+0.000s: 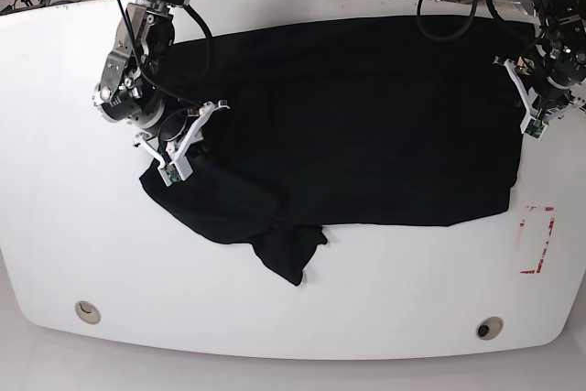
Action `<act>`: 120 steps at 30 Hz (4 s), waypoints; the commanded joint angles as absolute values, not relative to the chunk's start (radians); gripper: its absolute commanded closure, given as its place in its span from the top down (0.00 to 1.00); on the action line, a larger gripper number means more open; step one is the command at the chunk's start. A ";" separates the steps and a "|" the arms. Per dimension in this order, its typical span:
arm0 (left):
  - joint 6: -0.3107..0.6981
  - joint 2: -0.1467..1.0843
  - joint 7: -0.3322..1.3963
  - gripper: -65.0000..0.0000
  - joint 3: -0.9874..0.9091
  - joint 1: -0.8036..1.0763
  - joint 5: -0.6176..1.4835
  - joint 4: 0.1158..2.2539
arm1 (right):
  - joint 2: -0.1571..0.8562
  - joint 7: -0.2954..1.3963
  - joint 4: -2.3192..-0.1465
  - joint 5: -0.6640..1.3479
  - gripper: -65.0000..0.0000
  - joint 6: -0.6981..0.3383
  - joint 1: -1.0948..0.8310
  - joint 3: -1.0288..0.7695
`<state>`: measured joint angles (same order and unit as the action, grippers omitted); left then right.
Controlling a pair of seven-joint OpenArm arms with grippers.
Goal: Fold the T-shirt properly
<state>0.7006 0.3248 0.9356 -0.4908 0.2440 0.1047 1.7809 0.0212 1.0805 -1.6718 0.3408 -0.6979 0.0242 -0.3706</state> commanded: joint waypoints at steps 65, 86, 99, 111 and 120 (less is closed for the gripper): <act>0.677 -0.157 0.743 0.31 0.360 -0.042 -0.068 1.448 | 0.156 1.020 -1.793 0.374 0.35 -0.698 -0.219 -0.521; 0.638 -0.108 0.723 0.31 0.294 -0.044 -0.068 1.514 | 0.177 1.024 -1.886 0.375 0.34 -0.698 -0.361 -0.544; 0.638 -0.108 0.858 0.31 0.286 -0.059 -0.070 1.725 | 0.170 1.118 -2.025 0.410 0.34 -0.698 -0.349 -0.568; 0.698 0.067 1.026 0.31 0.081 0.070 -0.068 1.977 | 0.084 1.122 -1.992 0.435 0.34 -0.698 -0.219 -0.446; 0.698 0.110 1.023 0.31 -0.297 0.134 -0.067 1.974 | 0.064 1.112 -1.914 0.343 0.35 -0.698 -0.108 -0.446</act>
<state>0.6941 0.1055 1.0439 -0.2409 0.1452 -0.0784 1.9564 0.0563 1.1400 -1.9232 0.3412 -0.6960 -0.1566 -0.4458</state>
